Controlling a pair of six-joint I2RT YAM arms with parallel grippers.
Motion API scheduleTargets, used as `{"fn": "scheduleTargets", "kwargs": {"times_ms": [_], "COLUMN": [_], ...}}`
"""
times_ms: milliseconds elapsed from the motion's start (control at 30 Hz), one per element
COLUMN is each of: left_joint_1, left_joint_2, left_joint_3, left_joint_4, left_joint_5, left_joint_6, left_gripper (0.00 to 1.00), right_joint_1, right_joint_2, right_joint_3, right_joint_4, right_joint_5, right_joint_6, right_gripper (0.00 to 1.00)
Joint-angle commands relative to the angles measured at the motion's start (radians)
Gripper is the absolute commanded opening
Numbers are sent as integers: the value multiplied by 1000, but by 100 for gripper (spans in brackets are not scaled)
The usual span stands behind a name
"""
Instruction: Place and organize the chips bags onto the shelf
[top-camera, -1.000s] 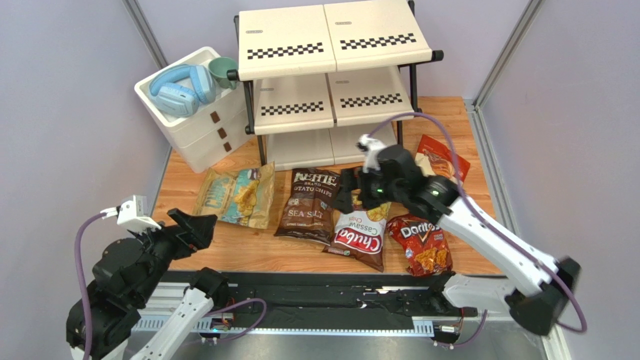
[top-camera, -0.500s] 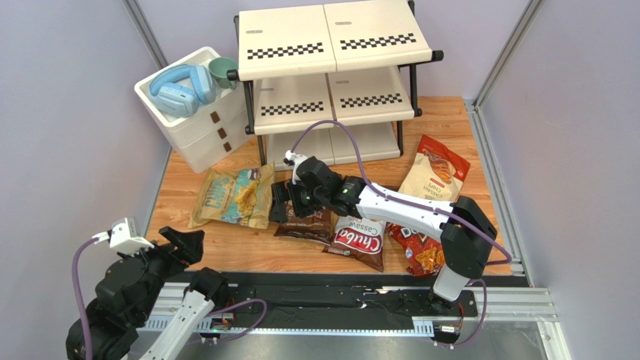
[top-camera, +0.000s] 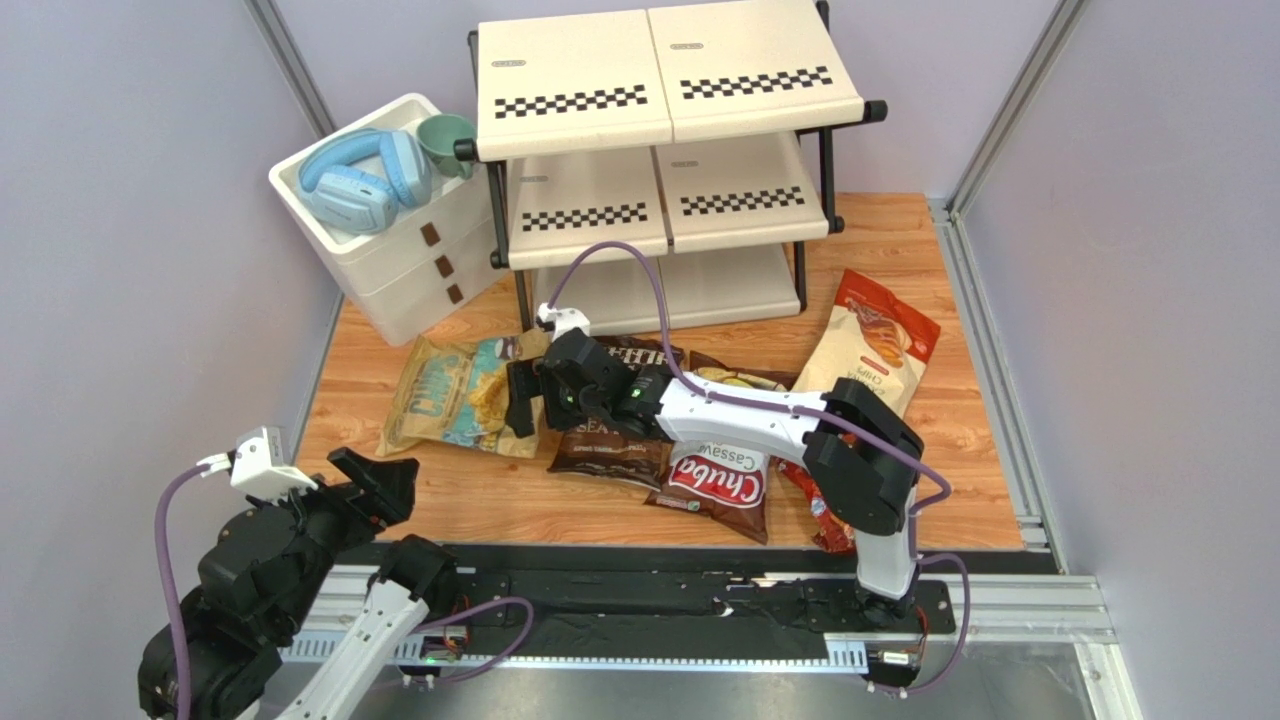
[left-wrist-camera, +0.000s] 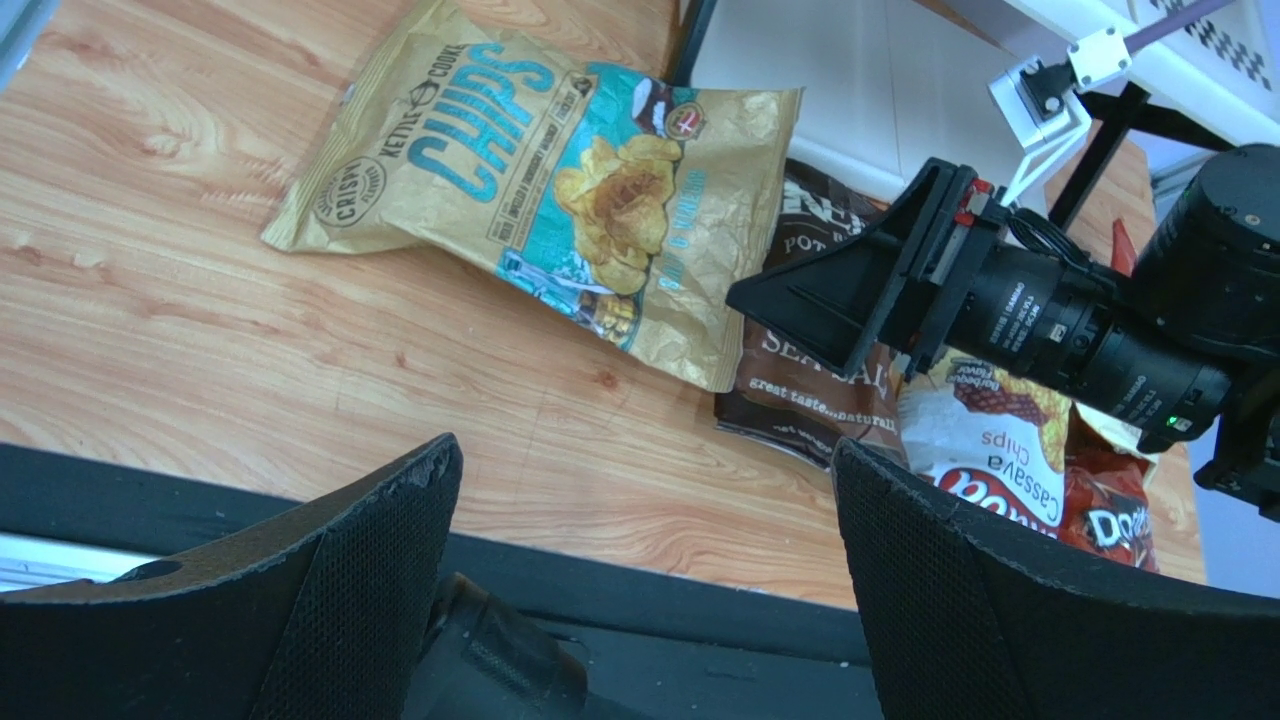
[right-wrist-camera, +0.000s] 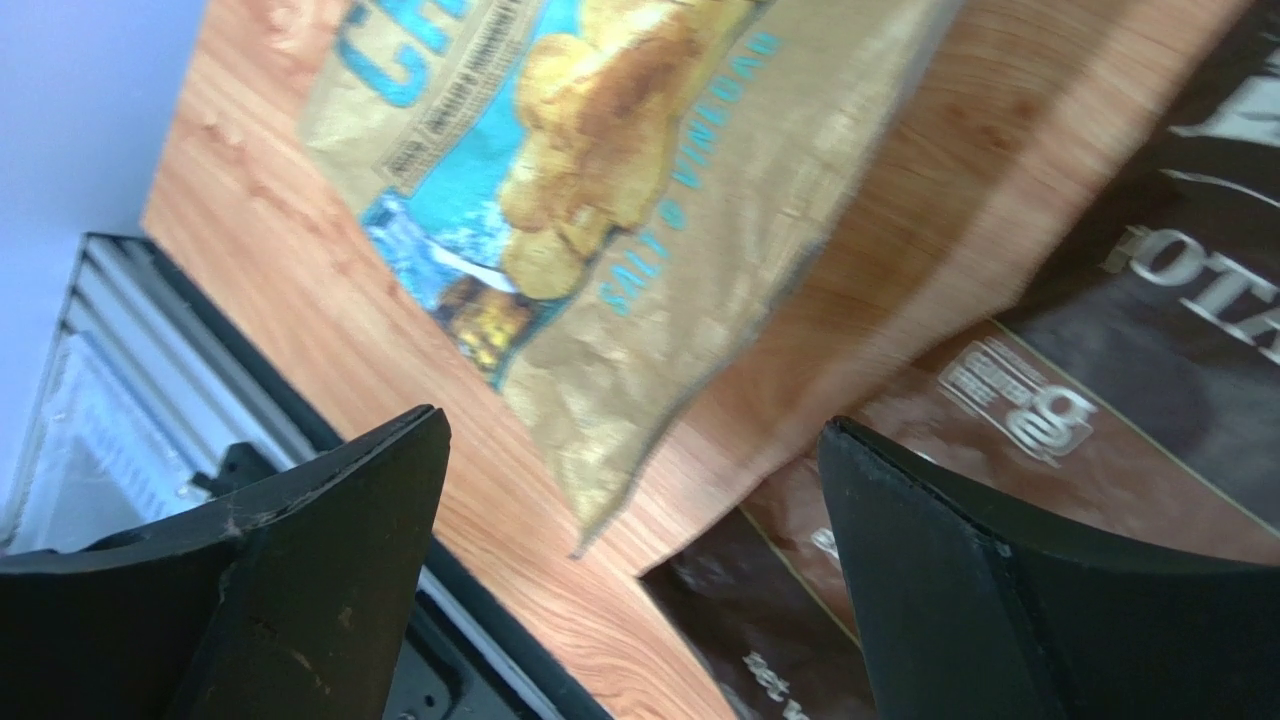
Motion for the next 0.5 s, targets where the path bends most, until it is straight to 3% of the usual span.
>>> {"fn": "scheduleTargets", "kwargs": {"times_ms": [0,467], "left_joint_1": [-1,-1], "left_joint_2": [2,10], "left_joint_3": [13,22], "left_joint_4": [0,1], "left_joint_5": [-3,18], "left_joint_6": [24,27], "left_gripper": [96,95], "right_joint_1": [-1,-59], "right_joint_2": [-76,210], "right_joint_3": [-58,237], "right_joint_4": [71,-59], "right_joint_5": [124,81], "right_joint_6": [18,12], "right_gripper": [100,100]}}
